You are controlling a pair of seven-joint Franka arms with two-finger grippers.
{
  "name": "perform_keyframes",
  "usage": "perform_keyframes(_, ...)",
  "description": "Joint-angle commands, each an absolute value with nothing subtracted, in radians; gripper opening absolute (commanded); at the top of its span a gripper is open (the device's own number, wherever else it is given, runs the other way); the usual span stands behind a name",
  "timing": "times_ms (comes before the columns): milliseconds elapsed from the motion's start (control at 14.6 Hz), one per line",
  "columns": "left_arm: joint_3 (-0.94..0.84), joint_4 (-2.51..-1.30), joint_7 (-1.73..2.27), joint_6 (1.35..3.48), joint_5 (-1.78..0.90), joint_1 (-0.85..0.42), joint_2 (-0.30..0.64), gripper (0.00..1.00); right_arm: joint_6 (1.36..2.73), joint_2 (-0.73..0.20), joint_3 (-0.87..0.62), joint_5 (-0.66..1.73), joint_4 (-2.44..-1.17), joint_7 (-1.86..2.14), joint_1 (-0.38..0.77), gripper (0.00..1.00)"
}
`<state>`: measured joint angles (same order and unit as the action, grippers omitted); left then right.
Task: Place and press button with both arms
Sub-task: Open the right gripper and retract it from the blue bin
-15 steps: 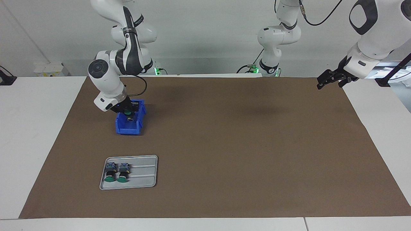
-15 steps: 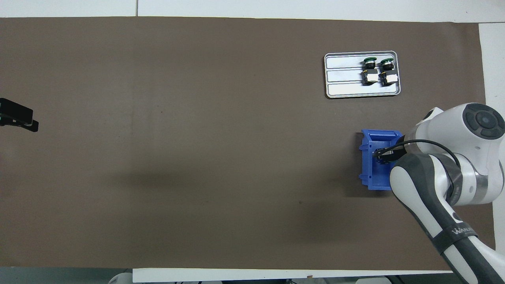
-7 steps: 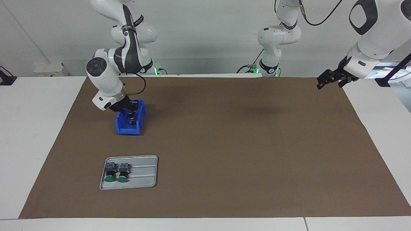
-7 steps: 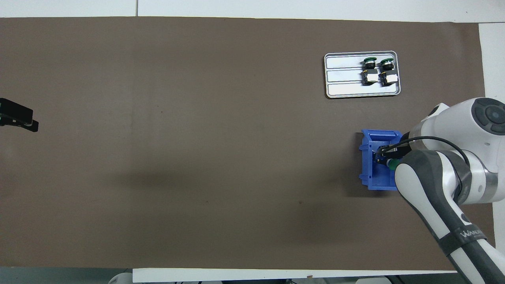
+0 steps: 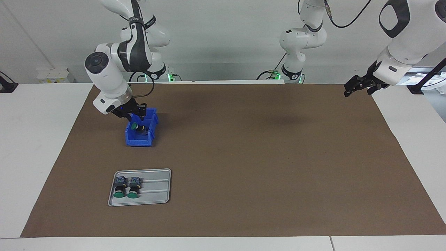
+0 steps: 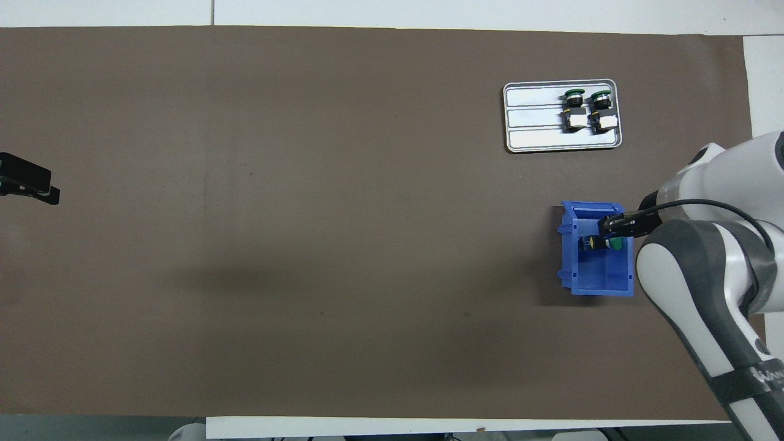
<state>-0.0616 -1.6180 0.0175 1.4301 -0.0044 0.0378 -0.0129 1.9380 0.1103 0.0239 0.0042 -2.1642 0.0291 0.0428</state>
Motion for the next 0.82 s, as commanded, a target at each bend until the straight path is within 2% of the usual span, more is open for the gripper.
perform_keyframes(0,-0.066,-1.64,0.011,1.447,0.012,0.044,-0.032,1.0,1.847,0.11,0.021,0.0,-2.045,0.021,0.022,1.0)
perform_keyframes(342,-0.066,-1.64,0.011,1.447,0.012,0.044,-0.032,1.0,1.593,0.101,0.044,0.006,-1.774,0.021,-0.003,1.0)
perform_keyframes(478,-0.066,-1.64,0.011,1.447,0.012,0.044,-0.032,1.0,1.461,0.037,0.046,-0.003,-1.607,0.02,-0.005,1.0)
perform_keyframes(751,-0.066,-1.64,0.011,1.447,0.012,0.044,-0.032,1.0,1.451,0.011,0.045,-0.03,-1.562,0.032,-0.035,1.0)
